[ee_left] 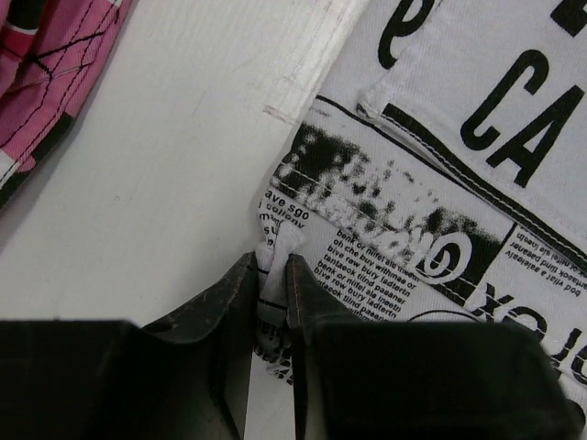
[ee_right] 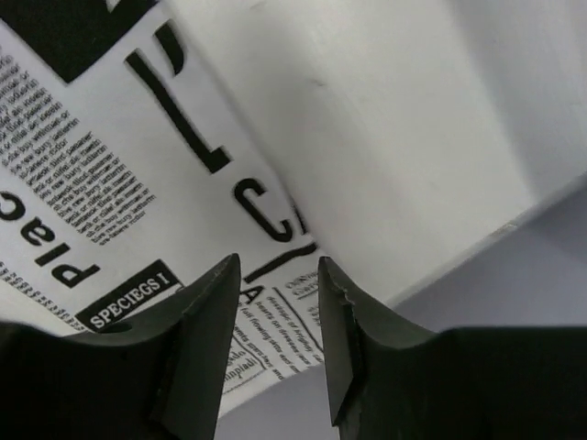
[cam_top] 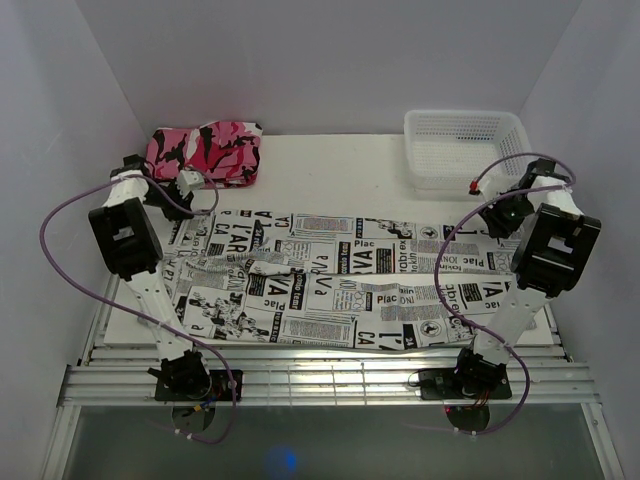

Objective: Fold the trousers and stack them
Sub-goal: Fold the trousers

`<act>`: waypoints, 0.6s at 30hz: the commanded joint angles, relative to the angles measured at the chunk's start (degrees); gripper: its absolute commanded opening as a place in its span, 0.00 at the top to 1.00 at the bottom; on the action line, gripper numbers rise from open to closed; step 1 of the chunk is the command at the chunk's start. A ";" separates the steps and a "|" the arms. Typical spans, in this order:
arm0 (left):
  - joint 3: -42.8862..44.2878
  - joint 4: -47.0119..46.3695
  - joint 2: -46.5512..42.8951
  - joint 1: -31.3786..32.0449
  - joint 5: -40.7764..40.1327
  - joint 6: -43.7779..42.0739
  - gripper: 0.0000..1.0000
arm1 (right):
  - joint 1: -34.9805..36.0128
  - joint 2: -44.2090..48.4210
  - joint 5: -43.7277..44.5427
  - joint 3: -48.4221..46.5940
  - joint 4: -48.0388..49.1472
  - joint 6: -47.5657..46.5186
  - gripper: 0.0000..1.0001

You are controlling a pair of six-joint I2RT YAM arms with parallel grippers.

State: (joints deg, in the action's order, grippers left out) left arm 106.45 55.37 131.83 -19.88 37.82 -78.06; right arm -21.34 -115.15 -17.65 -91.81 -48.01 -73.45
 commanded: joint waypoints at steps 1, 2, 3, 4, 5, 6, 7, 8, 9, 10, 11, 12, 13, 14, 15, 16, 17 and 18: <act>-3.70 1.75 -1.31 -1.65 -6.80 -5.08 0.73 | -0.01 0.45 2.70 8.63 1.67 -6.97 0.58; -4.84 1.49 -1.75 -1.74 -6.97 -6.04 0.75 | 0.07 0.89 2.97 10.49 2.91 -7.23 0.59; -5.46 1.32 -2.62 -1.83 -7.32 -6.40 0.78 | -0.01 1.16 3.23 12.25 3.96 -7.41 0.60; -6.08 0.88 -3.07 -1.74 -7.41 -6.66 0.78 | 0.07 1.33 3.50 13.66 4.85 -7.32 0.63; -7.04 0.09 -3.42 -1.74 -7.24 -6.66 0.78 | 0.16 1.42 3.67 16.11 5.12 -7.32 0.64; -7.40 -0.18 -3.77 -1.74 -7.32 -6.75 0.78 | 0.25 1.51 3.94 17.18 5.38 -7.41 0.65; -7.58 -0.35 -4.30 -1.74 -7.24 -6.75 0.78 | 0.16 1.77 4.37 18.23 5.56 -7.50 0.67; -7.84 -0.70 -4.39 -1.83 -7.24 -6.75 0.79 | 0.25 1.95 4.64 20.16 5.56 -7.58 0.68; -8.01 -0.88 -4.56 -1.83 -7.24 -6.58 0.79 | 0.25 2.30 4.82 21.22 5.47 -7.85 0.70; -8.10 -1.14 -4.83 -1.74 -7.24 -6.40 0.80 | 0.16 3.43 4.99 22.19 5.03 -9.07 0.71; -8.10 -1.23 -4.92 -1.74 -7.32 -6.31 0.81 | 0.16 4.23 5.08 23.33 3.46 -9.95 0.72; -8.10 -1.41 -5.00 -1.74 -7.50 -6.31 0.82 | 0.16 5.02 4.99 25.34 2.23 -11.09 0.73; -8.19 -1.41 -5.09 -1.83 -7.50 -6.66 0.84 | 0.16 7.20 4.73 26.23 0.83 -12.32 0.73; -8.28 -1.67 -5.35 -1.92 -7.68 -7.01 0.84 | 0.07 8.53 4.29 26.94 -1.97 -14.33 0.74; -8.37 -2.02 -5.44 -1.92 -7.94 -7.10 0.85 | -0.19 9.67 3.51 26.86 -3.22 -14.96 0.74; -8.46 -2.20 -5.44 -2.00 -8.11 -7.54 0.86 | -0.36 11.69 1.41 25.99 -4.45 -15.23 0.72; -8.54 -2.46 -5.53 -2.01 -8.29 -7.72 0.87 | -0.54 12.31 0.26 24.41 -5.77 -15.23 0.71; -8.54 -2.81 -5.53 -2.01 -8.38 -7.89 0.87 | -0.72 12.50 -0.88 22.14 -7.96 -14.45 0.68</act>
State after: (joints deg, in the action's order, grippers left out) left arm 100.03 51.99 127.74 -20.69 35.97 -83.59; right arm -21.45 -104.16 -15.14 -67.72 -45.52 -85.93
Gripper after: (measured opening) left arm 0.232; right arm 0.310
